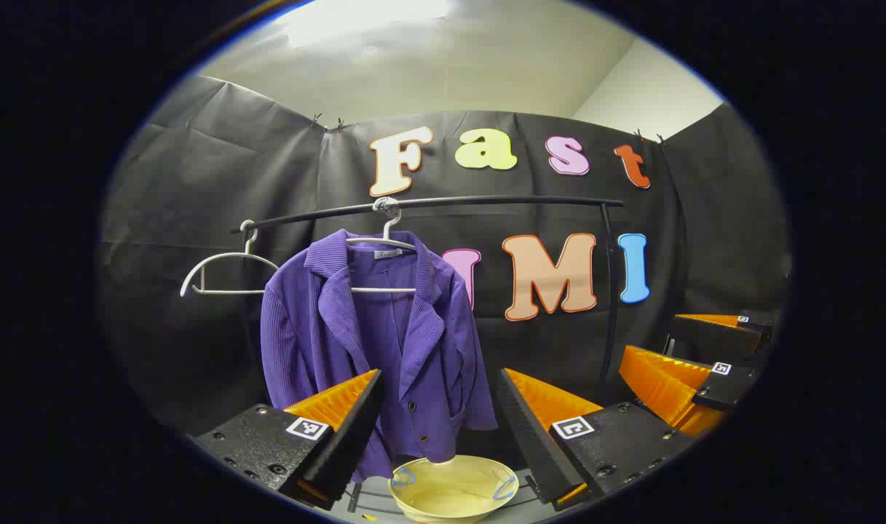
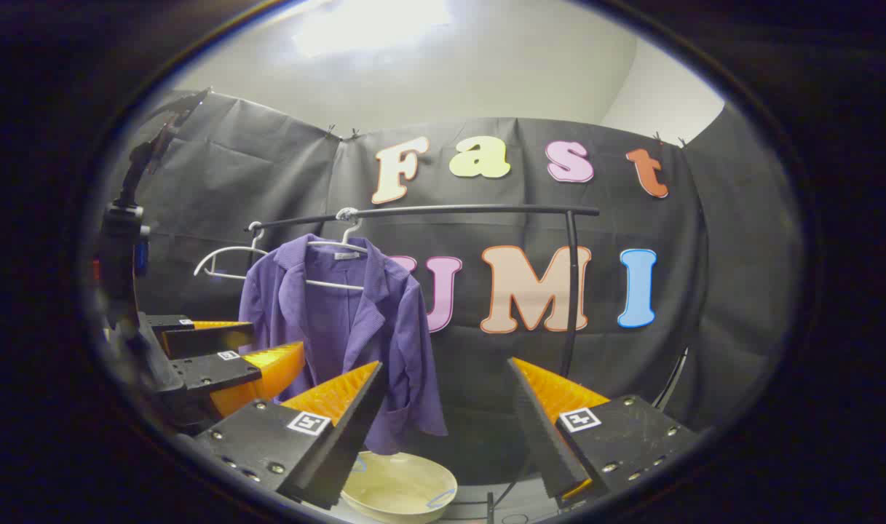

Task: Grasp the clothes on the hanger with both hands and then place them into the laundry hamper below.

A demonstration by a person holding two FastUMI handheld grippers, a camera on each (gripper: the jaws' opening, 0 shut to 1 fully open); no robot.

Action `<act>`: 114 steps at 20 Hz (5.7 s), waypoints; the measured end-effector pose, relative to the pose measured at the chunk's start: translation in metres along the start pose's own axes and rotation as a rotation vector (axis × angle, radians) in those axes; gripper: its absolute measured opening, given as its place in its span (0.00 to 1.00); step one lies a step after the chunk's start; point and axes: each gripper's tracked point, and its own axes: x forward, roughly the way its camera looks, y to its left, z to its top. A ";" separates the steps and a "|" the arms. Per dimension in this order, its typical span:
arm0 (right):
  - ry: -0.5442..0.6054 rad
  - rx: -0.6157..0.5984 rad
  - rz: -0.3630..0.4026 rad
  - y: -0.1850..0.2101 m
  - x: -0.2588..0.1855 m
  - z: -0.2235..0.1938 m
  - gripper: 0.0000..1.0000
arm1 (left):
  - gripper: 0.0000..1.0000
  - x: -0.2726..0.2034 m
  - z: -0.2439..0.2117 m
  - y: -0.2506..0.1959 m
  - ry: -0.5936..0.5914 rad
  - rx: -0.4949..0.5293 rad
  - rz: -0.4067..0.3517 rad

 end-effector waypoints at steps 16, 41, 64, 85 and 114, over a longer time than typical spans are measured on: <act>0.003 -0.014 -0.024 0.030 0.051 0.003 0.96 | 0.93 0.045 -0.013 0.050 0.043 -0.015 0.023; -0.040 -0.038 0.139 0.127 0.233 -0.001 0.98 | 0.39 0.187 0.002 0.171 -0.020 0.143 0.232; 0.148 0.088 0.194 0.180 0.342 -0.055 0.46 | 0.00 0.150 0.035 0.211 0.070 0.191 0.422; 0.016 -0.022 -0.067 0.096 0.363 0.035 0.05 | 0.00 0.118 0.131 0.268 -0.092 0.177 0.563; -0.167 -0.124 -0.039 0.112 0.401 0.091 0.05 | 0.00 0.128 0.038 0.340 0.058 0.243 0.658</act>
